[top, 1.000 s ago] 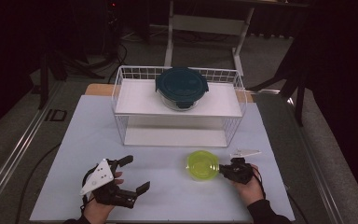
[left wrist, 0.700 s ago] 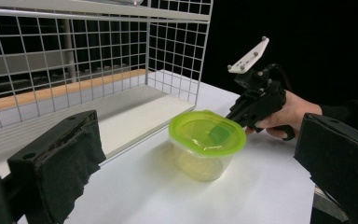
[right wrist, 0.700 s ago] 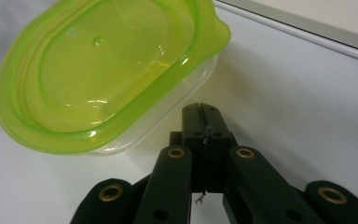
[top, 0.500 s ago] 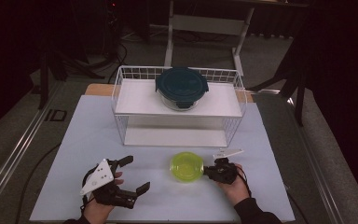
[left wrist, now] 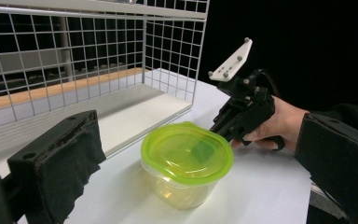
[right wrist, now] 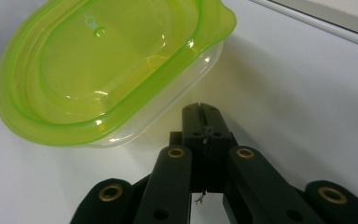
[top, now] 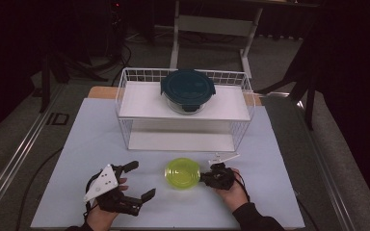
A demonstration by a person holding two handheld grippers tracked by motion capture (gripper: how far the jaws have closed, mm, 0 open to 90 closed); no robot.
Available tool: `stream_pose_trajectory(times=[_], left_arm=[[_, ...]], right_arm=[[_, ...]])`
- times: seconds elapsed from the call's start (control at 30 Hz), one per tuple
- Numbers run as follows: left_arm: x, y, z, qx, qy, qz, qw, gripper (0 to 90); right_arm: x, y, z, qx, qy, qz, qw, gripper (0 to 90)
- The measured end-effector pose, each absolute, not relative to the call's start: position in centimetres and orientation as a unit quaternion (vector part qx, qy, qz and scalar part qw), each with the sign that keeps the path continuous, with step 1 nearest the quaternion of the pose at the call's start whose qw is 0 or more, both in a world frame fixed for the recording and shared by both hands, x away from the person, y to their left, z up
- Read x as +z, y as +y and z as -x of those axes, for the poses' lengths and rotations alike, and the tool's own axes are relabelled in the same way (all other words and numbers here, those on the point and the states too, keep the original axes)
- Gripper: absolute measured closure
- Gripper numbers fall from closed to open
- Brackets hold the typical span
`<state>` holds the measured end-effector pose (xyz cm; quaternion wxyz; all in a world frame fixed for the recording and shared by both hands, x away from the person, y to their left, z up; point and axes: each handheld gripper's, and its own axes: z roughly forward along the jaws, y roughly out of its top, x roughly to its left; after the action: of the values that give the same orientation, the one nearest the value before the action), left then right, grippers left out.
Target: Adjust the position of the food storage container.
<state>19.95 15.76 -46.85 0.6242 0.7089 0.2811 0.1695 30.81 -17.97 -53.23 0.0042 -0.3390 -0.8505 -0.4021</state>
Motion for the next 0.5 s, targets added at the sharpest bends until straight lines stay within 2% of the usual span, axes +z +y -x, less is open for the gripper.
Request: stream_pose_trajectory(times=[0.2, 0.5], left_arm=[[-46.8, 15.8, -19.9, 0.169, 0.28, -0.708, 0.626, 1.3], [-46.8, 15.7, -19.9, 0.165, 0.277, -0.71, 0.626, 1.3]], right_arm=[[-53.2, -17.7, -30.8, -0.401, -0.853, 0.334, -0.006, 90.0], [-51.9, -19.6, -30.6, -0.41, -0.843, 0.348, -0.03, 89.9]])
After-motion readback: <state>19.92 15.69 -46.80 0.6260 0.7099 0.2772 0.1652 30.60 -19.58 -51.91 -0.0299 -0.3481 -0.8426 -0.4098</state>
